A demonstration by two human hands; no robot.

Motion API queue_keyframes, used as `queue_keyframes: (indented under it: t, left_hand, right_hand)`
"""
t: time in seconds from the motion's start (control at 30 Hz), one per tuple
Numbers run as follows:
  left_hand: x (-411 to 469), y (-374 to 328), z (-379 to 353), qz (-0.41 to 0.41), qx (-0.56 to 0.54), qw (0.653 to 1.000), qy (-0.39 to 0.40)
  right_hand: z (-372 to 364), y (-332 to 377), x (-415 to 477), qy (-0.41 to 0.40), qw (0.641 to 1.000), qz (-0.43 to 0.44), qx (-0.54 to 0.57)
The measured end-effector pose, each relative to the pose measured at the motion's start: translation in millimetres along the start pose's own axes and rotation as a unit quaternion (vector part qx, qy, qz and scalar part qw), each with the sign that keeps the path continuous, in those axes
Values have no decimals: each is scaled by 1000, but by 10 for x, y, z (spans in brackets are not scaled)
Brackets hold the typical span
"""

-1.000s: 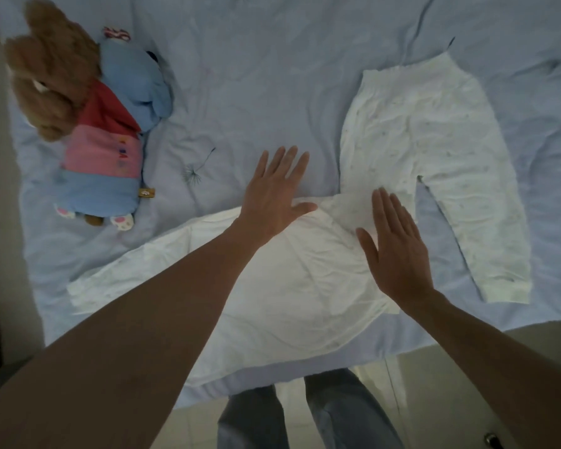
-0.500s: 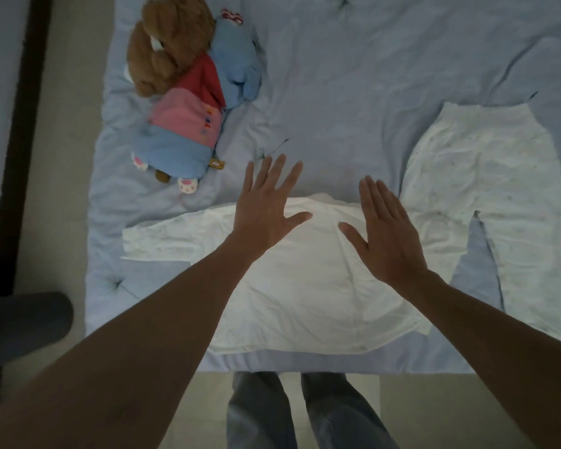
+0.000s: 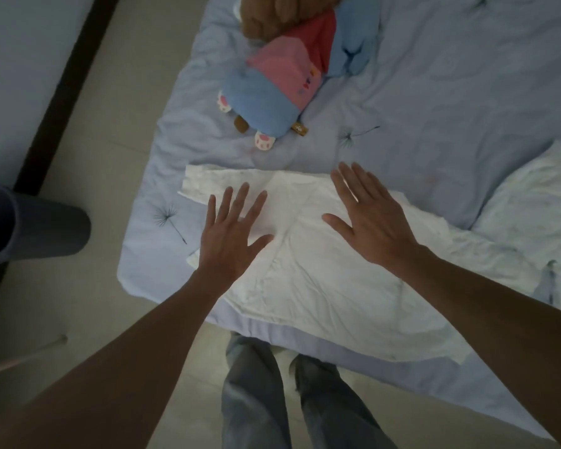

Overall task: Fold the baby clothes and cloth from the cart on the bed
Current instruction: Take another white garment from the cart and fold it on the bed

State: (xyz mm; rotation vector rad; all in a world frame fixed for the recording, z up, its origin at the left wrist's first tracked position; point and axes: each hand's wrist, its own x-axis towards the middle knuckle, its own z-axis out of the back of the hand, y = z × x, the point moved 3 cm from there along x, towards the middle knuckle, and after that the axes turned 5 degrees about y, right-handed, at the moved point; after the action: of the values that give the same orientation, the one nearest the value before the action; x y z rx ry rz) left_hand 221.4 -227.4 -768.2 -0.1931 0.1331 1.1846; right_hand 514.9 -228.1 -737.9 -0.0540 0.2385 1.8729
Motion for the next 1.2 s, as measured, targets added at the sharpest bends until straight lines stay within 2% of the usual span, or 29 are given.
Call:
queue_keyframes:
  t: [0.2,0.33,0.57,0.77,1.03,1.2]
  left_hand:
    - [-398,296,-269,98,-37,994,7]
    - [-580,450,-422,129,-44,991,17]
    - [-718,584,-516,112,-22,993,22]
    - [-769,622,-550,130,-6,991,16]
    - [-875,598,-592,105,-60,992,-30]
    - [-925,548,-572,108,-102,987,-68]
  right_hand:
    - [-164,276,379,24,996,84,-28]
    - [-195,429,681,21,994,97,-41]
    - [-226,478,1085,31,995,76,-49]
    - [-336,500,1225,40,993,90,-67]
    - [-377,550,1231,60,992,93,-65]
    - [-330,596,1241,44,990,115,-63]
